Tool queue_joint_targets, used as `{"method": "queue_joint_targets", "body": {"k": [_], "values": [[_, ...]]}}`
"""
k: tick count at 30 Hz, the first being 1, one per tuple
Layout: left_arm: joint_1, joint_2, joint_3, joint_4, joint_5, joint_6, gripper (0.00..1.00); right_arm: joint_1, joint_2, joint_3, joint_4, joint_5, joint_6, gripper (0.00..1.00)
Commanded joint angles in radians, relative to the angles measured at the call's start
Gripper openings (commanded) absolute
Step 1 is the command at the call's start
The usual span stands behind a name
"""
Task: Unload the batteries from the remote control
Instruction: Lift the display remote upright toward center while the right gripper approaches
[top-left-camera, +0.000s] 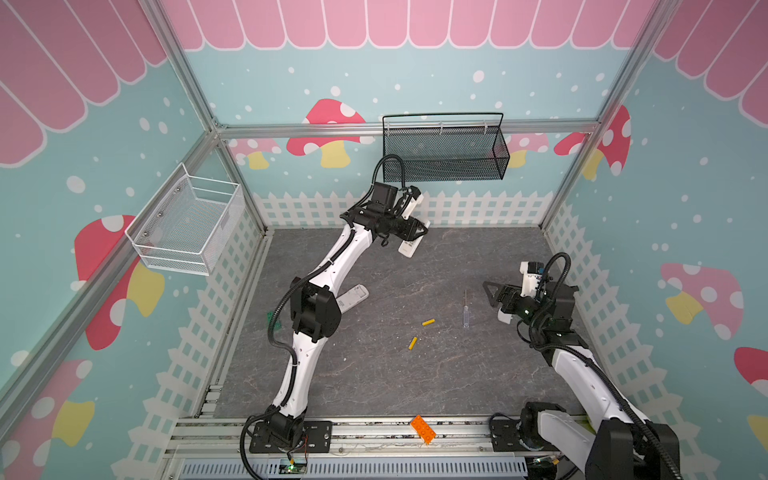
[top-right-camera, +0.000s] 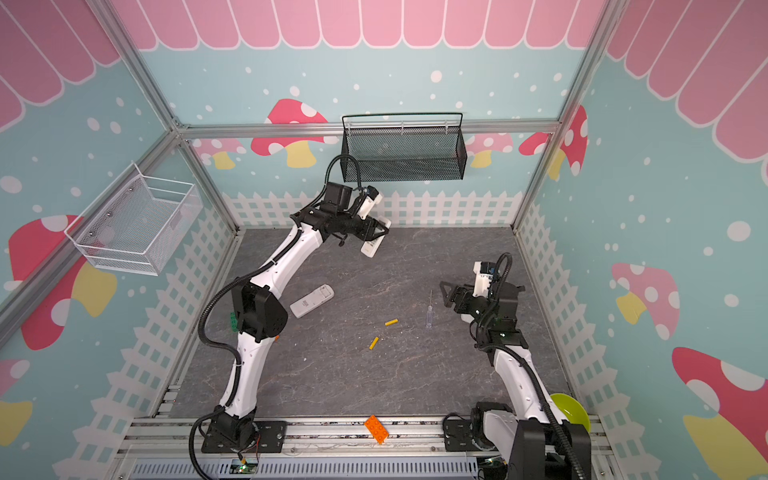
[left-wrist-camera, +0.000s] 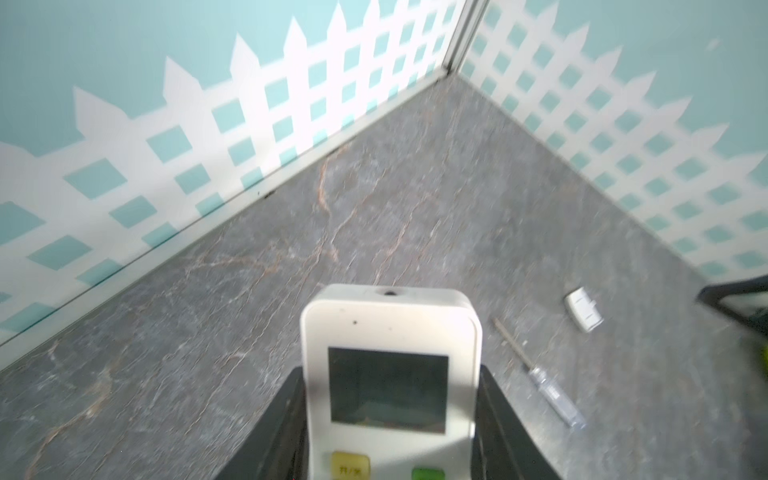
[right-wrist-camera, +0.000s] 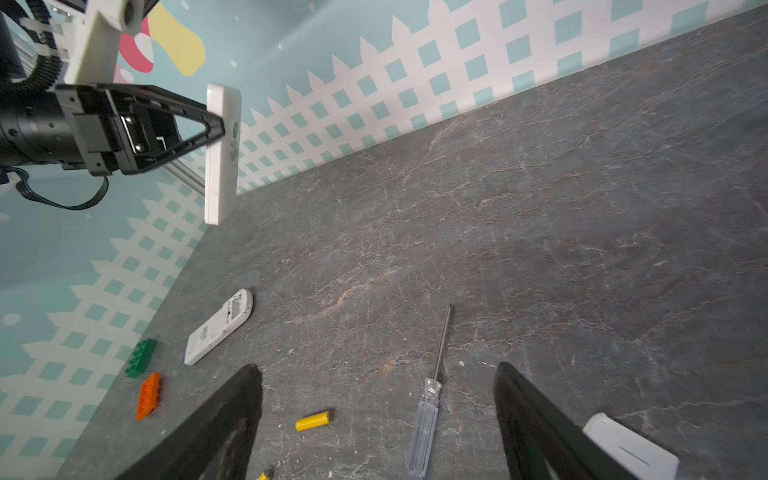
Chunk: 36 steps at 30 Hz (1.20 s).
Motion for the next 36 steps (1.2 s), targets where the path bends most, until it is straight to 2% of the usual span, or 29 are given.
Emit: {"method": "queue_joint_targets", "body": {"k": [1,5,8,11,18,23,30,36], "values": [[0.004,-0.061,-0.036,0.175,0.035,-0.204,0.19,0.047,-0.003,0.014,0.131,-0.009,0.067,0.85],[-0.005,-0.137,-0.145,0.241,0.019,-0.364,0.19,0.181,-0.004,0.043,0.152,0.131,-0.109,0.84],[-0.033,-0.19,-0.206,0.228,-0.003,-0.374,0.19,0.247,0.017,0.037,0.232,0.199,-0.174,0.84],[-0.052,-0.213,-0.244,0.242,-0.012,-0.454,0.2,0.296,0.079,0.049,0.328,0.219,-0.207,0.82],[-0.097,-0.222,-0.257,0.238,0.01,-0.495,0.19,0.385,0.25,0.176,0.376,0.271,-0.074,0.8],[-0.115,-0.209,-0.243,0.211,-0.028,-0.437,0.19,0.417,0.3,0.22,0.374,0.317,0.021,0.79],[-0.133,-0.192,-0.227,0.211,-0.066,-0.434,0.19,0.451,0.355,0.267,0.342,0.354,0.056,0.76],[-0.159,-0.185,-0.207,0.196,-0.102,-0.395,0.19,0.477,0.41,0.314,0.326,0.374,0.077,0.69]]}}
